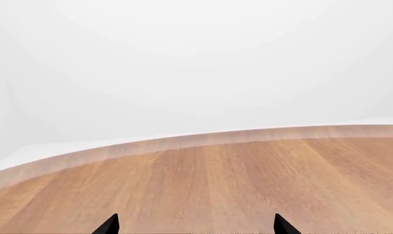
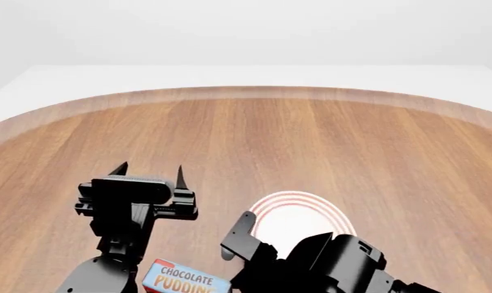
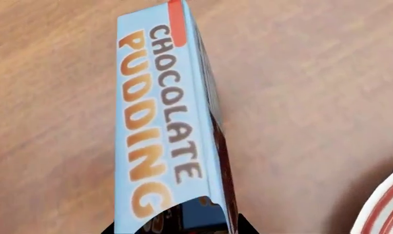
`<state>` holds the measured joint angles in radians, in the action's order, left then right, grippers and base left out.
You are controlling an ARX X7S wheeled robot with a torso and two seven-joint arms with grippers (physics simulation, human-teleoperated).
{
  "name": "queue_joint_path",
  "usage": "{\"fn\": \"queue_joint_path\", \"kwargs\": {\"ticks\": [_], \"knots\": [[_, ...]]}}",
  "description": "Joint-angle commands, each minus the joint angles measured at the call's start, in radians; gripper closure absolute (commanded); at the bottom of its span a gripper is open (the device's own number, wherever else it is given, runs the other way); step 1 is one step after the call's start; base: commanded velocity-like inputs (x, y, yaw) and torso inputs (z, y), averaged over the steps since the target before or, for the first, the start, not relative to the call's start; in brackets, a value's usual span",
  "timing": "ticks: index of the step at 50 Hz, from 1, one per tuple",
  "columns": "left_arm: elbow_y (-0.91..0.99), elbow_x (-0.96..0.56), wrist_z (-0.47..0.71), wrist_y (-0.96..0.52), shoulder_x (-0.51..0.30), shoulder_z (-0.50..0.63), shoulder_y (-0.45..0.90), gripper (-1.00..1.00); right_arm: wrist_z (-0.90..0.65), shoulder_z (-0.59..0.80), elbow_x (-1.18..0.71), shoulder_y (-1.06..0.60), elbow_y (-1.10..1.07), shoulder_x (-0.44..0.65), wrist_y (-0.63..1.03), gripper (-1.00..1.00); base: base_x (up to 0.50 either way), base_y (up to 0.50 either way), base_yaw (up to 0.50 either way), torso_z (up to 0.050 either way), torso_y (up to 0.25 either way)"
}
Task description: Put the chocolate pudding to the right of the plate.
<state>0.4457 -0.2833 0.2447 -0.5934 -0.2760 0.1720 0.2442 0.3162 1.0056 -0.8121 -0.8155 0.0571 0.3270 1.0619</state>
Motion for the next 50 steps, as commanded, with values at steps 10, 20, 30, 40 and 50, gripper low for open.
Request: {"fn": "queue_joint_path", "kwargs": {"ticks": [10, 20, 30, 40, 50], "knots": [[-0.010, -0.006, 0.005, 0.010, -0.005, 0.007, 0.001, -1.00, -0.040, -0.029, -0.021, -0.008, -0.145, 0.048, 0.008, 1.00, 0.00, 0.00, 0.00, 0.000, 0.000], [0.008, -0.016, 0.013, 0.001, -0.013, -0.004, -0.001, -1.00, -0.133, -0.116, -0.103, -0.019, -0.297, 0.103, 0.080, 1.00, 0.00, 0.00, 0.00, 0.000, 0.000], [0.008, -0.021, 0.016, 0.000, -0.015, -0.002, 0.003, -1.00, -0.206, -0.197, -0.143, -0.026, -0.258, 0.122, 0.119, 1.00, 0.00, 0.00, 0.00, 0.000, 0.000], [0.011, -0.027, 0.021, 0.001, -0.018, -0.006, 0.005, -1.00, -0.304, -0.339, -0.177, -0.075, -0.150, 0.157, 0.152, 1.00, 0.00, 0.00, 0.00, 0.000, 0.000], [0.004, -0.029, 0.021, 0.007, -0.020, 0.000, 0.003, -1.00, -0.374, -0.479, -0.211, -0.172, -0.061, 0.187, 0.166, 1.00, 0.00, 0.00, 0.00, 0.000, 0.000]]}}
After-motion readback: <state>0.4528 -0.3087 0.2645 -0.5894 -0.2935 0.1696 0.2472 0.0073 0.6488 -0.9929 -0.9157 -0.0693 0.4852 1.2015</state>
